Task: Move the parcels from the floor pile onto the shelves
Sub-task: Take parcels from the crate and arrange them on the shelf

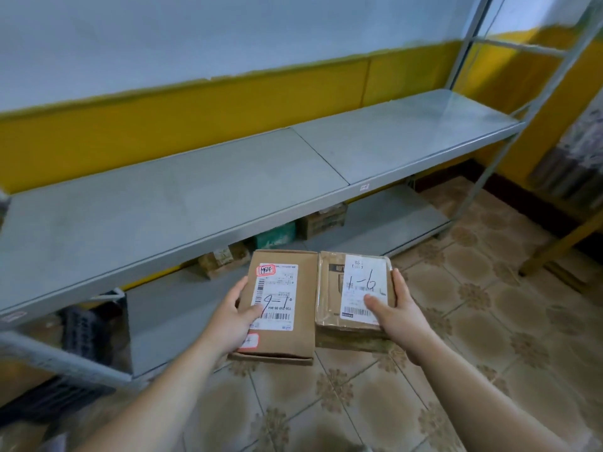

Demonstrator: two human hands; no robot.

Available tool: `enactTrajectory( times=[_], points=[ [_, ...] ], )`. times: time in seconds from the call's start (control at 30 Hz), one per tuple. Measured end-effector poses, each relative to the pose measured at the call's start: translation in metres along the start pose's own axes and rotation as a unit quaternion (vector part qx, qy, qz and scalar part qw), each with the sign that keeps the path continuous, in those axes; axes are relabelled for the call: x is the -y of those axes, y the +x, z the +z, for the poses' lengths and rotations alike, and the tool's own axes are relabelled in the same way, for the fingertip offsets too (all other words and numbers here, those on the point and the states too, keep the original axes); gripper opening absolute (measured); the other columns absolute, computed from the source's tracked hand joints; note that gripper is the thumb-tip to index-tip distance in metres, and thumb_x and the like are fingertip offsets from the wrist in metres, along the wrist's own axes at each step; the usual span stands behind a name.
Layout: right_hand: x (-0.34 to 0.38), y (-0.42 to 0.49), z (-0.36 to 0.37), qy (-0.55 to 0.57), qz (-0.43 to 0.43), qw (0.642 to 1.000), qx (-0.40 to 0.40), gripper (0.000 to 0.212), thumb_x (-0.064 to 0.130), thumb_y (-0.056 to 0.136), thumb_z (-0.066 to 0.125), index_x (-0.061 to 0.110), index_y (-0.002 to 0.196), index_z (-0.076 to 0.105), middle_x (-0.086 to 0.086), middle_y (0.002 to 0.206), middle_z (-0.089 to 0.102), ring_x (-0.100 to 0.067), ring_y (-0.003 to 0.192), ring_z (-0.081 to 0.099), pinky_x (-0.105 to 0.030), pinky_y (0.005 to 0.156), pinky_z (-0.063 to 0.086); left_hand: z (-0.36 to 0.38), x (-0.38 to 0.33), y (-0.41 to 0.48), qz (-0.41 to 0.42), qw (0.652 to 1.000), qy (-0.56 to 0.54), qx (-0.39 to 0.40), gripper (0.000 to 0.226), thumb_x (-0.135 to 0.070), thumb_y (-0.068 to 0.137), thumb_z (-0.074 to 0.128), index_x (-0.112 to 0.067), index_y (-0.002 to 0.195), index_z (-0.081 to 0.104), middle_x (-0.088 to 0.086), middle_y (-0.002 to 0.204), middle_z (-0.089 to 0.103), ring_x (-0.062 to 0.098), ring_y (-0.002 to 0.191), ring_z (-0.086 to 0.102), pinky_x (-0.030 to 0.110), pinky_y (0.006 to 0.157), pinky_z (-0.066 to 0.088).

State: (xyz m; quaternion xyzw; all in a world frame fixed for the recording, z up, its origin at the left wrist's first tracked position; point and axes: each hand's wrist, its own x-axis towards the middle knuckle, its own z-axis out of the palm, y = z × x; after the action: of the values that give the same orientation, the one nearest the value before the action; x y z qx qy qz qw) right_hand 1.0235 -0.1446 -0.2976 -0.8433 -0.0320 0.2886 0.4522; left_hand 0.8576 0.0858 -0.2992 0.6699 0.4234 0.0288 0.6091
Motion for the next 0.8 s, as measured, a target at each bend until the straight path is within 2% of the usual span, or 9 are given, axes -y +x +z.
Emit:
enactTrajectory(
  times=[0.07,0.13,0.23,0.3,0.37,0.47,0.57,0.67,0.8],
  points=[
    [0.000,0.021,-0.008,-0.022,0.000,0.999,0.027,0.084,0.037,0.095,0.061,0.049,0.153,0.002,0.011,0.109,0.062,-0.016,0.090,0.069,-0.042,0.083,0.058,0.015,0.003,0.003,-0.020,0.999,-0.016,-0.020,0.063,-0.012,0.095,0.059,-0.036,0.146,0.032,-0.004,0.121,0.065,0.015,0.091,0.070,0.031,0.068,0.057],
    [0.001,0.037,-0.008,-0.048,0.000,0.997,0.053,0.084,0.037,0.095,0.061,0.049,0.153,0.001,0.008,0.114,0.060,-0.017,0.089,0.068,-0.042,0.081,0.058,0.022,0.009,0.005,-0.044,0.998,-0.026,-0.047,0.063,-0.012,0.095,0.058,-0.036,0.147,0.032,-0.004,0.118,0.067,0.017,0.090,0.071,0.031,0.062,0.055],
    [0.004,0.053,0.004,-0.077,-0.011,0.992,0.096,0.083,0.037,0.095,0.059,0.050,0.152,0.001,0.006,0.122,0.059,-0.017,0.095,0.065,-0.043,0.085,0.057,0.018,0.021,0.003,-0.075,0.992,-0.041,-0.090,0.059,-0.008,0.095,0.057,-0.036,0.144,0.038,-0.010,0.107,0.070,0.020,0.091,0.071,0.040,0.073,0.056],
    [0.005,0.060,0.018,-0.087,-0.018,0.988,0.127,0.082,0.035,0.095,0.060,0.051,0.152,0.002,0.007,0.124,0.061,-0.017,0.095,0.066,-0.045,0.086,0.057,0.008,0.029,0.002,-0.084,0.990,-0.030,-0.111,0.056,-0.008,0.095,0.057,-0.042,0.137,0.041,-0.019,0.097,0.068,0.018,0.088,0.070,0.035,0.072,0.052],
    [0.006,0.065,0.034,-0.081,-0.015,0.986,0.147,0.082,0.032,0.095,0.060,0.050,0.152,0.004,0.008,0.117,0.063,-0.015,0.092,0.068,-0.043,0.081,0.059,-0.005,0.036,0.005,-0.097,0.986,-0.030,-0.129,0.056,-0.009,0.096,0.056,-0.045,0.135,0.039,-0.018,0.096,0.067,0.018,0.086,0.069,0.033,0.067,0.051],
    [0.010,0.070,0.060,-0.081,-0.009,0.983,0.165,0.080,0.029,0.097,0.060,0.048,0.152,0.005,0.015,0.103,0.061,-0.014,0.091,0.067,-0.041,0.081,0.059,-0.028,0.052,0.017,-0.115,0.984,-0.024,-0.137,0.056,-0.010,0.096,0.056,-0.041,0.140,0.039,-0.009,0.100,0.069,0.018,0.086,0.070,0.033,0.063,0.054],
    [0.015,0.077,0.095,-0.083,-0.005,0.983,0.167,0.080,0.031,0.097,0.059,0.046,0.153,0.004,0.016,0.100,0.059,-0.013,0.090,0.066,-0.039,0.082,0.058,-0.054,0.068,0.037,-0.131,0.982,-0.014,-0.135,0.055,-0.014,0.097,0.057,-0.042,0.140,0.037,-0.004,0.104,0.069,0.018,0.089,0.069,0.035,0.062,0.057],
    [0.016,0.091,0.139,-0.082,0.001,0.984,0.161,0.083,0.034,0.096,0.060,0.049,0.152,0.000,0.014,0.107,0.061,-0.012,0.090,0.067,-0.040,0.084,0.058,-0.080,0.086,0.072,-0.133,0.984,0.001,-0.118,0.055,-0.015,0.097,0.057,-0.041,0.141,0.037,-0.007,0.105,0.067,0.014,0.088,0.068,0.030,0.061,0.055],
    [-0.002,0.129,0.198,-0.078,0.016,0.984,0.158,0.081,0.038,0.096,0.058,0.051,0.151,0.001,0.009,0.121,0.060,-0.014,0.094,0.066,-0.043,0.087,0.056,-0.101,0.123,0.132,-0.132,0.986,0.014,-0.104,0.058,-0.016,0.096,0.058,-0.039,0.144,0.034,-0.009,0.107,0.068,0.014,0.086,0.068,0.031,0.063,0.052]
  ],
)
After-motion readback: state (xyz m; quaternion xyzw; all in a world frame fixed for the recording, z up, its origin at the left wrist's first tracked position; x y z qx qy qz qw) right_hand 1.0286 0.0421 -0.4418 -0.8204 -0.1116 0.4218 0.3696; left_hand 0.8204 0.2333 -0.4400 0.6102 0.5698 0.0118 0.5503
